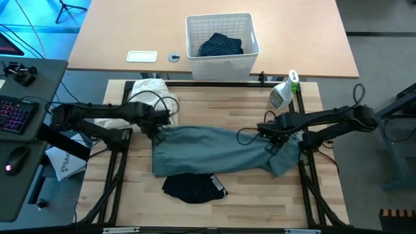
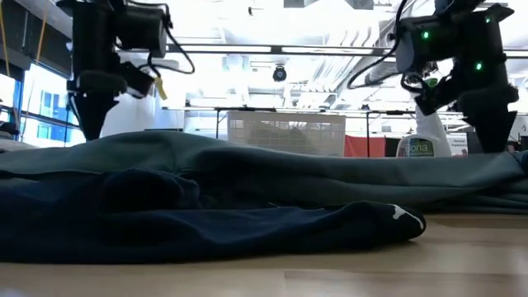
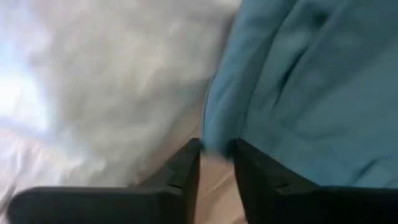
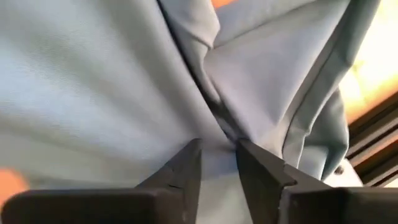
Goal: Fold Laundry from Bin
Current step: Fold the green pants
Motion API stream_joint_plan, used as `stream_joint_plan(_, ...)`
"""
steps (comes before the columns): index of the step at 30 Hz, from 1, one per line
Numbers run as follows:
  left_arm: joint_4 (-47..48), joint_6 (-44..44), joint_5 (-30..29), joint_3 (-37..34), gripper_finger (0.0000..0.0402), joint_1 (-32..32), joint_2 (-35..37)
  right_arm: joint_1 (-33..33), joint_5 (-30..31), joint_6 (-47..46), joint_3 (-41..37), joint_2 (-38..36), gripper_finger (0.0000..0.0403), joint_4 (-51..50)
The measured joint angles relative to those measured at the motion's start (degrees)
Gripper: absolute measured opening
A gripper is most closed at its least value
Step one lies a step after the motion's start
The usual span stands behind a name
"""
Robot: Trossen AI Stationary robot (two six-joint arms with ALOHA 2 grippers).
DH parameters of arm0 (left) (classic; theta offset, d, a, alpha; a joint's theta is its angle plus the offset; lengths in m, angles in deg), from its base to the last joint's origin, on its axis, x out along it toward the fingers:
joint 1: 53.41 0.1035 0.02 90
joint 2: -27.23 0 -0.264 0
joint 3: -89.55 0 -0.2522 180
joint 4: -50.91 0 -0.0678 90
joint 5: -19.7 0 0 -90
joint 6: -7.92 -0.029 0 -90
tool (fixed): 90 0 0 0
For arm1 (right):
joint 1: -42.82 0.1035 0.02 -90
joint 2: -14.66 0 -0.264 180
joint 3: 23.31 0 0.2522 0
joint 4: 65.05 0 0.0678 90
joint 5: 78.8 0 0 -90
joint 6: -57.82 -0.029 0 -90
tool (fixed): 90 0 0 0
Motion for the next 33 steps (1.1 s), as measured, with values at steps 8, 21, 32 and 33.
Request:
stream_joint_plan(8,12.97,8.89,11.81,2.23,0.0145,4.50,4.71,-3.85,-9.04,-0.63,6.25,-10.48,0.0206,1.50)
stream_joint_plan(21,-1.27,47.27,7.80,-5.55,0.0177,-9.39,24.97,-7.57,-9.67,2.35,7.89,-9.05,0.0304,27.14)
stream_joint_plan(32,-19.41,52.91,2.27,-24.42,0.0254,-7.82,25.88,-9.13,-16.67,7.04,7.85,-1.69,0.0304,30.22)
stream_joint_plan(33,-21.31,53.00,1.69,-25.70,0.0254,-7.82,25.49,-9.13,-16.98,7.13,7.85,-1.39,0.0304,30.23)
